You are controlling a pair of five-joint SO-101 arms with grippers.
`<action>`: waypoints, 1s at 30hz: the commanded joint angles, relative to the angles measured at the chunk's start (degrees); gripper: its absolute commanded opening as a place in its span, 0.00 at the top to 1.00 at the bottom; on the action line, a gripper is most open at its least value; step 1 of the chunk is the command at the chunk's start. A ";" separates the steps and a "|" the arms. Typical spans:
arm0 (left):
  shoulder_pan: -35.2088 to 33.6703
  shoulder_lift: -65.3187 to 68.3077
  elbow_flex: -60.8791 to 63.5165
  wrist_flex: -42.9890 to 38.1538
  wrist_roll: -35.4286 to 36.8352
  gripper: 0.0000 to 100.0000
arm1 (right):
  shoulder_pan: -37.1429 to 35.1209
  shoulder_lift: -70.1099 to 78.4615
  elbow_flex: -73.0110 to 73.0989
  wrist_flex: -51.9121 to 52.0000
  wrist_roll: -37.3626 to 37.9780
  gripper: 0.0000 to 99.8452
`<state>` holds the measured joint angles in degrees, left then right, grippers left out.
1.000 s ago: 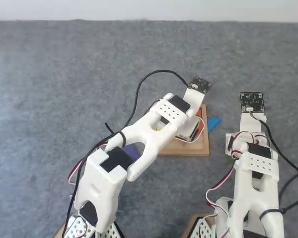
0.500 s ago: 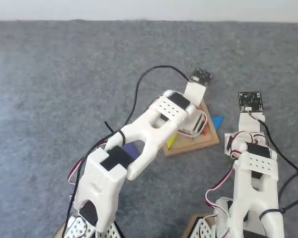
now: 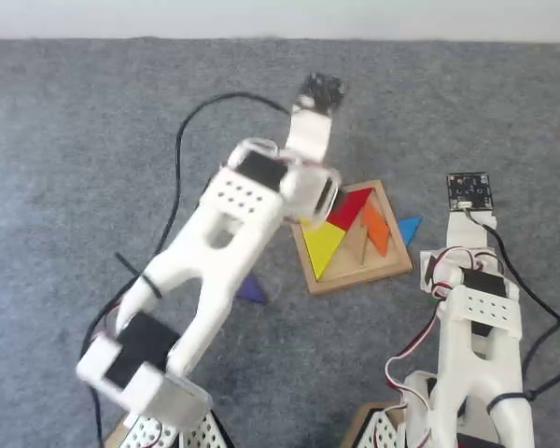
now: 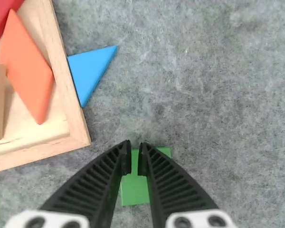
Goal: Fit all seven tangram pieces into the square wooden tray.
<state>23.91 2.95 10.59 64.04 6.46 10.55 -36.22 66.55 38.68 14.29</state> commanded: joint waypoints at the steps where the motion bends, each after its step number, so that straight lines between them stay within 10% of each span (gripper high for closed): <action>1: 2.37 -4.48 7.16 -2.02 -6.33 0.77 | -1.71 -2.42 -0.53 0.13 0.70 0.96; 14: 8.79 7.12 5.58 -12.75 -7.74 0.77 | -1.54 -2.33 -0.53 0.40 0.70 0.96; 30: 7.21 30.59 -21.93 -7.30 -8.00 0.77 | -1.63 -2.42 -0.53 0.57 0.79 0.96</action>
<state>32.00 33.19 -5.05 55.08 -1.45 9.23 -36.22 66.55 38.68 14.29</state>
